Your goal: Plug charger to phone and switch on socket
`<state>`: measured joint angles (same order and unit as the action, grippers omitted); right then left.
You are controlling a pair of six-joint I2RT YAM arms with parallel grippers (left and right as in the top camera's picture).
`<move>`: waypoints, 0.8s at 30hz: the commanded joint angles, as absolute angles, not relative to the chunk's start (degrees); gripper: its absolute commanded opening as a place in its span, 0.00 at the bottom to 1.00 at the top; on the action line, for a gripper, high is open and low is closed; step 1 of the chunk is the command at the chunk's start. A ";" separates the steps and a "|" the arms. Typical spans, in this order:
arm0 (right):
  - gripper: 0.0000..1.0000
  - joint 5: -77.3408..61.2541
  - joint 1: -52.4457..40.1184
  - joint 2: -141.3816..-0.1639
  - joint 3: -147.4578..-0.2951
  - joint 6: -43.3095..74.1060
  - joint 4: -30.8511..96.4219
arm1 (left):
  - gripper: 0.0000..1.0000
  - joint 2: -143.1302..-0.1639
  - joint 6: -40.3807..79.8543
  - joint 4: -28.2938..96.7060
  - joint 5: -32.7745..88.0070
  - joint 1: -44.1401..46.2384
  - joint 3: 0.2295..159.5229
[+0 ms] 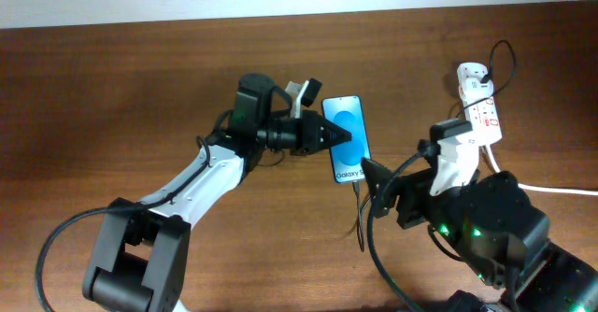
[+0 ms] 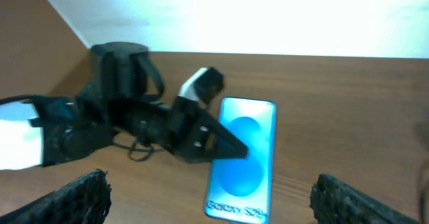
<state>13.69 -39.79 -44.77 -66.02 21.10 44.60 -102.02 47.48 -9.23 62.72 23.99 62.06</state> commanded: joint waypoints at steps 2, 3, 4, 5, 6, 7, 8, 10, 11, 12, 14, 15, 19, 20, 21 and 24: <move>0.98 17.21 -39.72 -44.82 -66.83 21.98 45.04 | 0.00 -101.56 36.42 -2.92 55.05 22.17 62.08; 0.98 17.23 -39.72 -44.84 -66.83 21.98 45.04 | 0.01 -101.56 34.44 -0.01 52.16 22.17 62.08; 0.98 17.23 -39.72 -44.84 -66.83 21.98 45.04 | 0.00 -101.58 32.93 2.00 50.57 22.17 62.08; 0.99 17.21 -39.72 -44.88 -66.83 21.98 45.10 | 0.00 -101.60 31.31 3.46 49.89 22.17 62.08; 0.99 17.21 -39.72 -44.91 -66.83 21.98 45.30 | 0.00 -101.67 29.56 3.81 49.89 22.17 62.08; 0.98 17.21 -39.75 -44.97 -66.83 21.98 45.56 | 0.00 -101.69 28.97 3.70 49.39 22.15 62.08; 0.99 17.21 -39.75 -44.99 -66.81 21.98 46.02 | 0.00 -102.00 28.95 3.70 47.55 22.15 62.08; 0.99 17.19 -39.75 -45.04 -66.81 22.00 46.37 | 0.00 -103.44 28.56 3.01 47.11 22.04 62.08; 0.98 17.19 -39.75 -45.04 -66.81 21.98 46.83 | 0.00 -105.08 28.60 2.22 47.68 21.82 62.13; 0.98 17.21 -39.75 -45.04 -66.81 21.98 47.44 | 0.00 -107.22 28.62 1.50 48.80 21.52 62.19; 0.98 17.21 -39.75 -45.04 -66.81 21.96 48.53 | 0.00 -111.70 28.86 -0.01 53.34 20.40 62.87; 0.98 17.23 -39.75 -45.10 -66.81 21.96 49.01 | 0.00 -114.17 28.86 -0.56 56.55 19.70 63.90; 0.98 17.23 -39.75 -45.25 -66.81 21.96 50.65 | 0.00 -122.41 30.76 -0.34 61.21 17.98 68.84; 0.98 17.23 -39.75 -45.25 -66.81 21.96 50.81 | 0.00 -123.74 31.27 -0.32 61.39 17.80 69.49; 0.99 17.23 -39.75 -45.28 -66.81 21.96 50.83 | 0.00 -124.55 32.08 -0.36 61.54 17.72 69.73; 0.98 17.21 -39.72 -45.41 -66.81 21.93 50.85 | 0.00 -126.76 33.19 0.32 61.39 17.02 69.91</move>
